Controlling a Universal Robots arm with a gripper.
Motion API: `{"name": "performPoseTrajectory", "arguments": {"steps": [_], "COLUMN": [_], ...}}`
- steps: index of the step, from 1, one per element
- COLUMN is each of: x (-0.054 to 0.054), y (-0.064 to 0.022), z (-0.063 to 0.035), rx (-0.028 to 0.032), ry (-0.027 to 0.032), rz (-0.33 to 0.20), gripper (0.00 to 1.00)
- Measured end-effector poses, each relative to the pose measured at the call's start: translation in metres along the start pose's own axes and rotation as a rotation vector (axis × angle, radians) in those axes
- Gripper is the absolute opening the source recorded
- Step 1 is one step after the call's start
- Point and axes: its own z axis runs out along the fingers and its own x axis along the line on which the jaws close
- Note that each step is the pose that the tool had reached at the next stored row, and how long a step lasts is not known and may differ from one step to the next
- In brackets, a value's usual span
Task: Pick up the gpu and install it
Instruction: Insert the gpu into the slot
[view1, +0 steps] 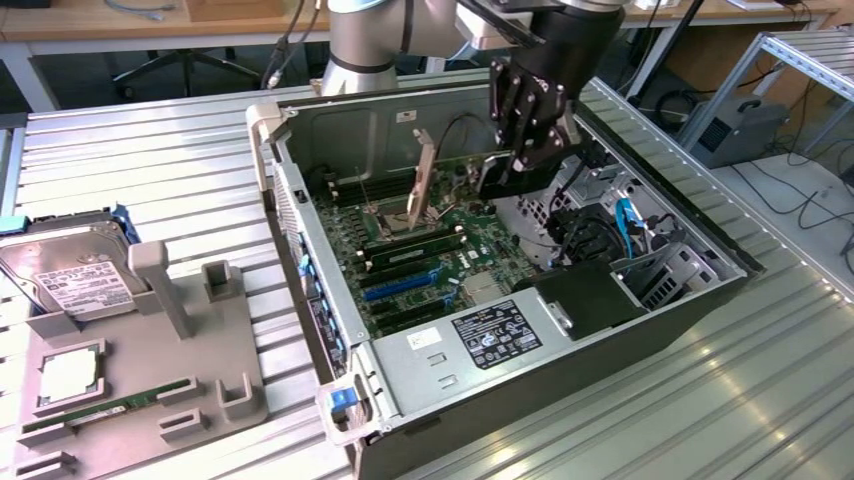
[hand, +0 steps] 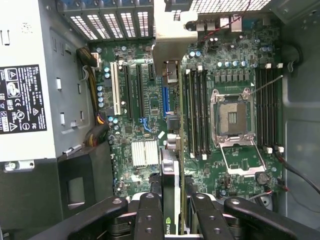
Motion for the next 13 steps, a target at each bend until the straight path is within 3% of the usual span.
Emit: {"name": "performPoseTrajectory", "arguments": {"steps": [13], "x": [0.0003], "y": [0.0004], "z": [0.0084], "rx": [0.0000], "ry": [0.0000], "rz": [0.000], "gripper": [0.27]}}
